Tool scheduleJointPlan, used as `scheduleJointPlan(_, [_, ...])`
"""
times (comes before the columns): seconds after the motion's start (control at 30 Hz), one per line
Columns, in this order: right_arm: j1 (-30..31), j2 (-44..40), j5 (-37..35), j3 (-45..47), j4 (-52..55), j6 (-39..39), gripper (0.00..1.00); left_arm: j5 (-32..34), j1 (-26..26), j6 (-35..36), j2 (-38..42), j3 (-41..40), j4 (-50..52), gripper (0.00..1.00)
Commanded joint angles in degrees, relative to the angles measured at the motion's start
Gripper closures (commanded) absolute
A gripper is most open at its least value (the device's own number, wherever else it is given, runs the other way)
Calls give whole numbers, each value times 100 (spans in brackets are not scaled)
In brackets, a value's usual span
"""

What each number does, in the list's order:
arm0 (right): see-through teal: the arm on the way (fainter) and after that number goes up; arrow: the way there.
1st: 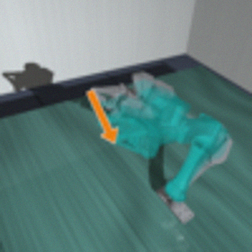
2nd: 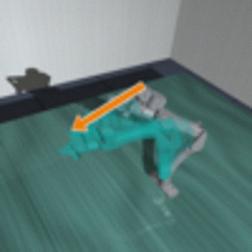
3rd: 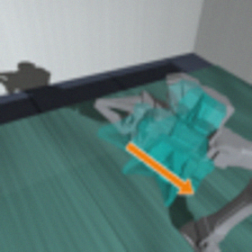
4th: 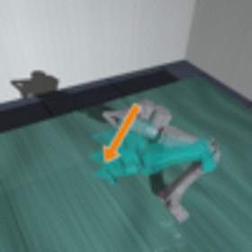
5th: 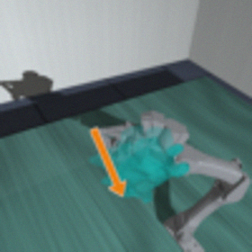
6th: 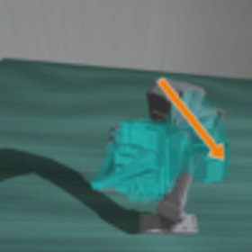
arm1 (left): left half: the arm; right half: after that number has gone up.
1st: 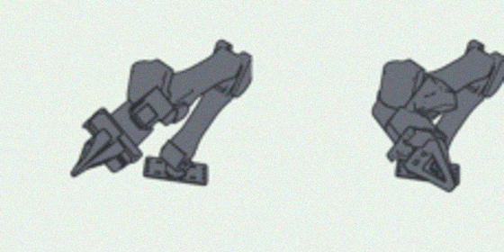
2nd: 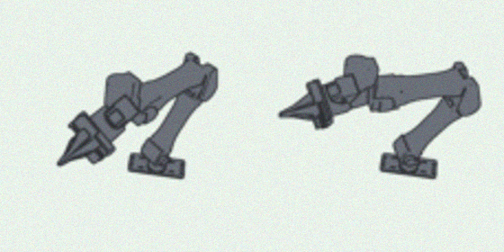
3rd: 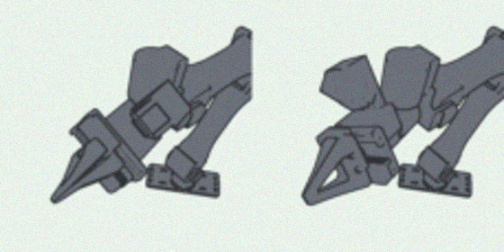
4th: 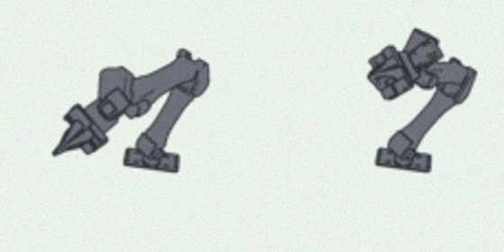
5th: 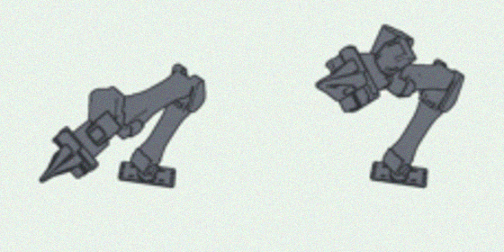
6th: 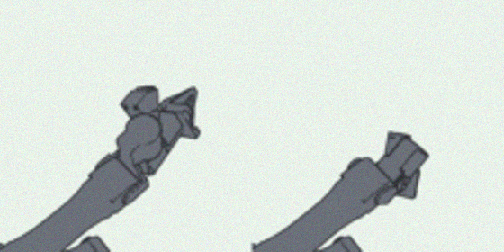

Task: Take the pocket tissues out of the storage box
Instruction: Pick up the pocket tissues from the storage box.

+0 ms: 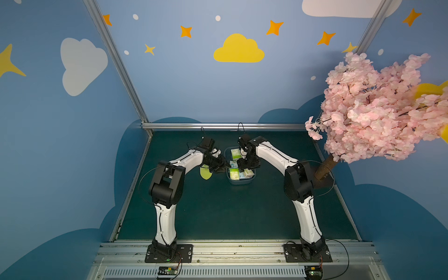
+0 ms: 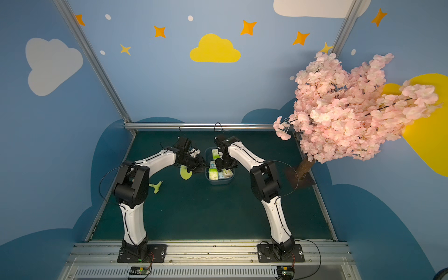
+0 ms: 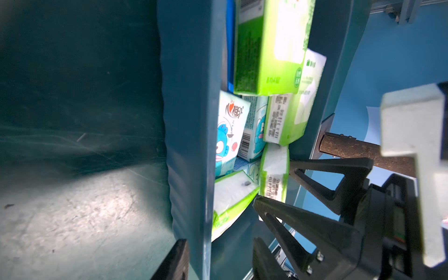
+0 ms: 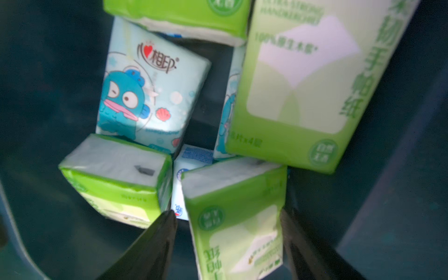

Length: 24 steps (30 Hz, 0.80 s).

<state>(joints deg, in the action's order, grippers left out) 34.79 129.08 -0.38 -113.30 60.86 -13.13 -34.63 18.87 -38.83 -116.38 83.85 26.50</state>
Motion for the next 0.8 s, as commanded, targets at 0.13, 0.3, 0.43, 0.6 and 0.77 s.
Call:
scheduleJointPlan(0.13, [55, 273, -92, -148, 331, 38, 26, -189, -2, 29, -131, 107, 22, 61])
scheduleJointPlan(0.3, [94, 270, -141, -191, 385, 38, 38, -219, 20, 15, -166, 105, 7, 68])
scheduleJointPlan(0.43, [116, 112, -199, -191, 409, -5, 51, -229, 18, 4, -149, 96, -14, 75])
scheduleJointPlan(0.6, [125, -197, -312, -171, 509, -76, 68, -244, 19, -16, -124, 109, -4, 86])
scheduleJointPlan(0.77, [129, -649, -300, 10, 515, -237, 75, -64, -2, 58, 12, 97, 122, 92])
